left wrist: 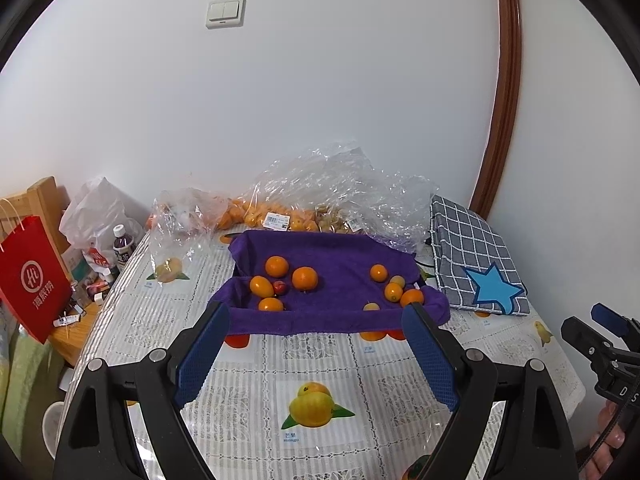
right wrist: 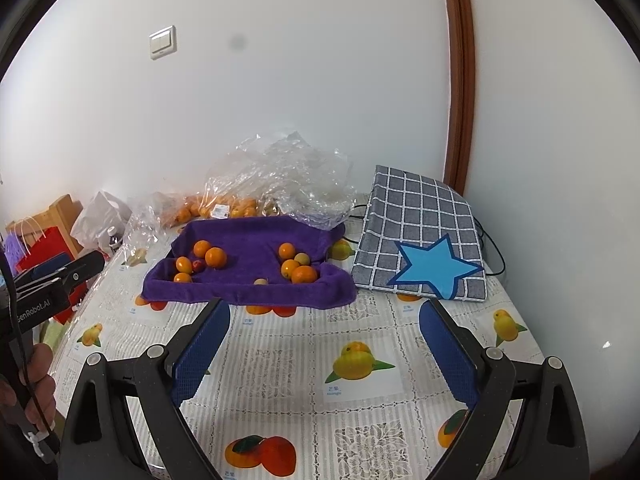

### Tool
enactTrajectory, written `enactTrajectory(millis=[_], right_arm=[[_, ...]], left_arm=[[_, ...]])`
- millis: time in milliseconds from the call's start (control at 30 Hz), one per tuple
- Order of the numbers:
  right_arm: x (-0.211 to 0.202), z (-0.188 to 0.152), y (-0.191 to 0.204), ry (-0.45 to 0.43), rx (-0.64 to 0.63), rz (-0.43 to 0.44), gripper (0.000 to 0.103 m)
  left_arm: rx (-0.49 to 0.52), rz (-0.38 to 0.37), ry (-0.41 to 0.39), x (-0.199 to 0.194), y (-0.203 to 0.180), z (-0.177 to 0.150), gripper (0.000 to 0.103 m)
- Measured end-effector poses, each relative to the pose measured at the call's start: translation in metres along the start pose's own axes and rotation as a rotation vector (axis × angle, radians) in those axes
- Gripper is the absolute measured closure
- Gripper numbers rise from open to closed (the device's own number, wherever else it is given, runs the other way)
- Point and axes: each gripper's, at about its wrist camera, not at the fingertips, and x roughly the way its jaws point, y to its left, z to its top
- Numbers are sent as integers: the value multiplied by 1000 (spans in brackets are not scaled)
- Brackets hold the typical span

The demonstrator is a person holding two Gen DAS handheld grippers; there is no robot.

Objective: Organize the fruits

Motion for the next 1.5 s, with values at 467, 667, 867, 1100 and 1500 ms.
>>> enactTrajectory(millis=[467, 667, 867, 1100, 1500], right_arm=[[-1, -2, -3, -4, -1, -5, 8], [-2, -3, -3, -6, 3, -2, 8], [-4, -4, -5, -10, 5, 1, 8], [-5, -6, -4, -14, 1, 10, 8], [-3, -6, -4, -12, -14, 26, 8]], left_arm=[[19, -12, -1, 1, -5, 0, 14], [21, -11, -1, 1, -7, -1, 14], [23, -11, -4, 1, -7, 0, 14], [22, -8, -2, 1, -4, -1, 14], [20, -1, 0, 2, -1, 1, 14]])
